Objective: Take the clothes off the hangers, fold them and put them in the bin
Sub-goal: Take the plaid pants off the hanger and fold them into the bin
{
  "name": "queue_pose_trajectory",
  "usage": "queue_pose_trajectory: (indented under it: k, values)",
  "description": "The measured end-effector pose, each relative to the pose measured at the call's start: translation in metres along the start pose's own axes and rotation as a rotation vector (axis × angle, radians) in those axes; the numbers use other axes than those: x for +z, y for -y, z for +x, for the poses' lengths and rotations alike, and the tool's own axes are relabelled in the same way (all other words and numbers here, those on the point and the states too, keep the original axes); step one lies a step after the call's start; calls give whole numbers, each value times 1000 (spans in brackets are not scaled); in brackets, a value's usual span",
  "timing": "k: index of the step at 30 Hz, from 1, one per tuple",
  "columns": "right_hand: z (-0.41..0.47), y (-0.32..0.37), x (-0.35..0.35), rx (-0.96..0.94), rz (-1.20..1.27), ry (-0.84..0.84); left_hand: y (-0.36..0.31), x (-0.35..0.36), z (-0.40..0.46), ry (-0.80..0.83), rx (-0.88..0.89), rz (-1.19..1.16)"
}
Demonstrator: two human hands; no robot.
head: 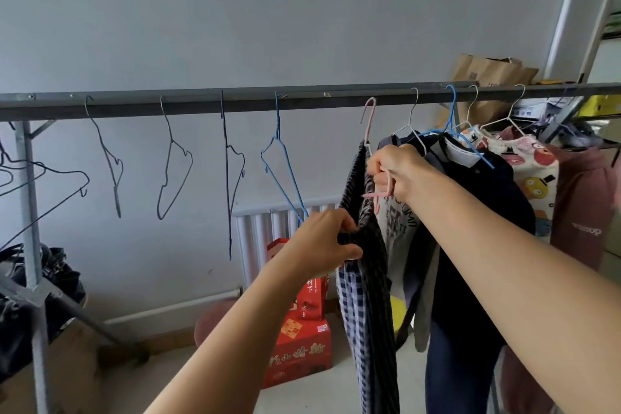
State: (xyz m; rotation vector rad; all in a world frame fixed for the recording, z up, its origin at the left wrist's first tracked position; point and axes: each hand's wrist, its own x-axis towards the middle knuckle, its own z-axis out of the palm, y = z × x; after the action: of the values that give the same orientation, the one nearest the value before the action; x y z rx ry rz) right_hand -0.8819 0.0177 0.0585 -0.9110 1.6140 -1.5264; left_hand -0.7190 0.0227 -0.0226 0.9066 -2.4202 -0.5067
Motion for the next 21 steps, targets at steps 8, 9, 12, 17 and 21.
queue_pose_trajectory:
  k: [8,9,12,17,21]
  values:
    - [-21,19,-3,41,-142,235,1,-2,18,-109,-124,-161]
    - [-21,24,-3,41,-139,265,2,-3,21,-112,-146,-215]
    - [-22,37,-2,32,-148,336,4,-3,27,-143,-221,-332]
    - [-24,54,5,0,-146,430,17,-5,36,-236,-302,-332]
    - [-25,74,7,-1,-112,515,28,-13,38,-284,-340,-271]
